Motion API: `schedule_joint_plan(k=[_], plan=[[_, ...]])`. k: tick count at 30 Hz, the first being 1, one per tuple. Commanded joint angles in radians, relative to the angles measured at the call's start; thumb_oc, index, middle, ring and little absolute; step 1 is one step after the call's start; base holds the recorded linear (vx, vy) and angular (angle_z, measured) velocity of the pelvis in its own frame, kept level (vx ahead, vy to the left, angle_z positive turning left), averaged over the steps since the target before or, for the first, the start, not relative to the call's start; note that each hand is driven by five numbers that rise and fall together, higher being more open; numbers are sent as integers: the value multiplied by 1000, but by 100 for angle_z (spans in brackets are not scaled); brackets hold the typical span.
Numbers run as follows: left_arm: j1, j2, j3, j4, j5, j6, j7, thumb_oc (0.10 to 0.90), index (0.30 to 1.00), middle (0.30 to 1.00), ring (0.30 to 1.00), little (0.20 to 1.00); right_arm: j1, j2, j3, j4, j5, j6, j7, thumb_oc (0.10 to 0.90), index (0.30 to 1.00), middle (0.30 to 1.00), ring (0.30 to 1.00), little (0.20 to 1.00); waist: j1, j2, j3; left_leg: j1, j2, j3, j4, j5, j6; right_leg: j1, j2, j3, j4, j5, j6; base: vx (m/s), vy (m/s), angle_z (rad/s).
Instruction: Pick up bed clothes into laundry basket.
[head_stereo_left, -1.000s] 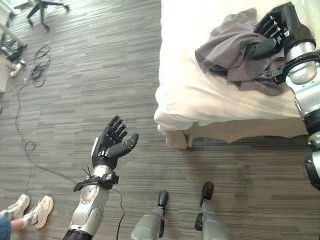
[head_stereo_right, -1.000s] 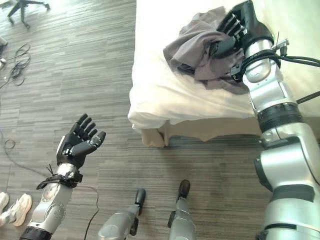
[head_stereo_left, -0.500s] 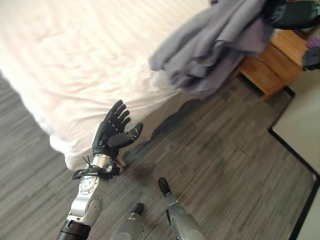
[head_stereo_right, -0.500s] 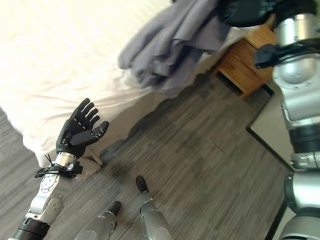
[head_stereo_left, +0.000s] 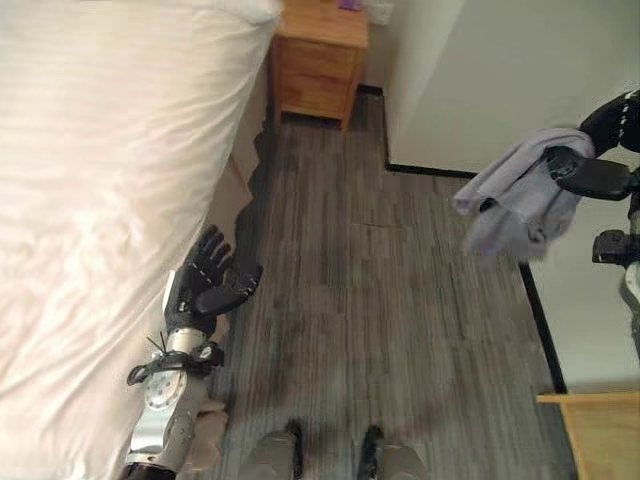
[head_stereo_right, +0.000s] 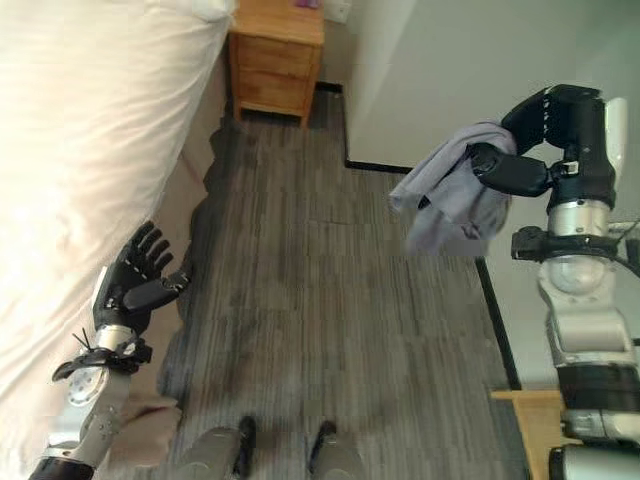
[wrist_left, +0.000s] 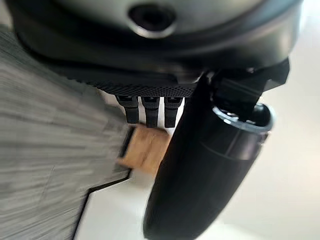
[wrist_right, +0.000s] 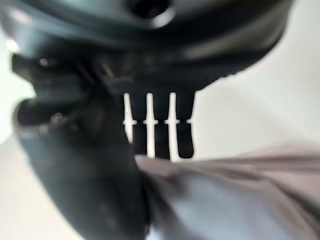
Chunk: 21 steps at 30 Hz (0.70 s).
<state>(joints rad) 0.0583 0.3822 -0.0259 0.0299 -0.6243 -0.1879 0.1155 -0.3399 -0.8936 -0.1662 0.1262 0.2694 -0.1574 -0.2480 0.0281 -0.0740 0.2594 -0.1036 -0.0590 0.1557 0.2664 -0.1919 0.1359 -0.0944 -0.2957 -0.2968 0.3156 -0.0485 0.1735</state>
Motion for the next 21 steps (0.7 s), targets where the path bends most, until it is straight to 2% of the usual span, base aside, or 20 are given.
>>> schedule_joint_plan(k=[1,2,3,4,5,7,8,9,10,11,12,13,14,15,16,18,19,20,21], plan=[[22,23,67,-152,65,-66,4,800,900,900,900,900,-29,28,-105,-118,-7,-105,-51,400,300,300,300,300,26,-45,-152,85,111,148,-210,118,-143,131,-55,-138,-74,117,50,-208,-36,-109],[27,17,87,-152,69,-65,9,800,900,900,900,900,-23,74,-102,-140,-5,-106,-49,400,300,300,300,300,37,-54,-162,85,116,211,-201,109,-145,151,-64,-214,-145,110,51,-93,-104,-184],[33,12,99,-153,68,-62,3,800,900,900,900,900,10,103,-114,-161,-15,-105,-44,400,300,300,300,300,33,-61,-165,80,125,234,-179,106,-147,166,-42,-191,-205,95,49,-56,-106,-211],[35,14,98,-154,68,-62,2,800,900,900,900,900,17,107,-117,-167,-17,-103,-44,400,300,300,300,300,38,-62,-167,79,129,237,-174,103,-149,167,-38,-188,-211,97,47,51,-242,-194],[25,2,95,-136,67,-56,-3,800,900,900,900,900,112,193,-168,-232,-26,-98,-29,400,300,300,300,300,3,-64,-158,24,187,231,-15,84,-170,141,22,-52,-253,34,12,113,-232,-127],[23,-1,104,-129,73,-62,-2,800,900,900,900,900,124,257,-153,-291,-9,-110,-8,400,300,300,300,300,0,-66,-132,-39,258,183,184,148,-225,147,52,24,-272,13,-25,63,-141,-91],[15,-1,100,-127,77,-63,9,800,900,900,900,900,140,290,-142,-319,-11,-109,-12,400,300,300,300,300,11,-59,-108,-85,265,63,268,217,-273,140,72,76,-277,13,-43,-63,29,-134],[15,-2,100,-127,81,-64,10,800,900,900,900,900,150,317,-129,-339,-14,-111,2,400,300,300,300,300,18,-57,-103,-92,218,-63,250,195,-282,133,71,115,-284,13,-40,-77,31,-154],[15,-2,100,-127,81,-64,10,800,900,900,900,900,151,318,-130,-340,-15,-110,2,400,300,300,300,300,17,-58,-104,-92,217,-64,248,198,-281,133,70,114,-285,14,-40,-32,47,-144],[28,-6,93,-120,127,-62,13,800,900,900,900,900,136,337,-94,-328,-42,-119,-6,400,300,300,300,300,37,-44,-104,-57,101,-291,88,103,-256,110,79,217,-291,31,-24,27,9,-140],[28,-6,93,-119,127,-62,14,800,900,900,900,900,135,336,-92,-327,-42,-119,-6,400,300,300,300,300,37,-46,-106,-47,102,-289,78,97,-256,116,79,217,-293,23,-24,21,68,-191],[32,-8,82,-121,132,-65,14,800,900,900,900,900,112,356,-62,-321,-44,-123,-13,400,300,300,300,300,44,-31,-105,-32,82,-411,-23,113,-250,100,98,283,-293,37,-23,66,147,-180],[30,-19,59,-120,112,-74,10,800,900,900,900,900,114,397,-40,-319,-32,-133,-22,400,300,300,300,300,27,-7,-104,-26,66,-523,-83,123,-242,80,126,365,-287,45,-16,46,238,-135],[18,-19,41,-111,101,-75,8,800,900,900,900,900,122,411,-28,-334,-42,-129,-17,400,300,300,300,300,11,6,-108,2,63,-548,-118,108,-235,69,138,395,-282,35,-16,10,182,-78],[15,-19,40,-106,99,-78,7,800,900,900,900,900,125,412,-29,-340,-44,-127,-18,400,300,300,300,300,18,6,-105,4,65,-543,-129,124,-237,60,139,405,-276,44,-14,-36,208,-54],[-35,-21,-15,-82,88,-76,3,800,900,900,900,900,189,433,-63,-394,-123,-107,-22,400,300,300,300,300,-43,26,-118,47,72,-471,-219,135,-211,36,124,427,-256,42,6,5,314,-54],[-37,-20,-17,-79,89,-78,3,800,900,900,900,900,192,435,-64,-399,-125,-106,-23,400,300,300,300,300,-35,23,-116,43,68,-466,-220,148,-211,27,122,438,-252,52,10,75,366,-51],[-48,-15,-35,-81,92,-76,-1,800,900,900,900,900,208,452,-55,-398,-150,-97,-22,400,300,300,300,300,-64,23,-121,73,61,-421,-247,145,-189,7,111,463,-234,64,32,17,244,-68],[-44,-11,-37,-80,95,-75,-9,800,900,900,900,900,208,459,-47,-396,-154,-97,-21,400,300,300,300,300,-61,24,-117,91,59,-396,-257,145,-179,-4,111,476,-214,71,41,61,236,-111]])
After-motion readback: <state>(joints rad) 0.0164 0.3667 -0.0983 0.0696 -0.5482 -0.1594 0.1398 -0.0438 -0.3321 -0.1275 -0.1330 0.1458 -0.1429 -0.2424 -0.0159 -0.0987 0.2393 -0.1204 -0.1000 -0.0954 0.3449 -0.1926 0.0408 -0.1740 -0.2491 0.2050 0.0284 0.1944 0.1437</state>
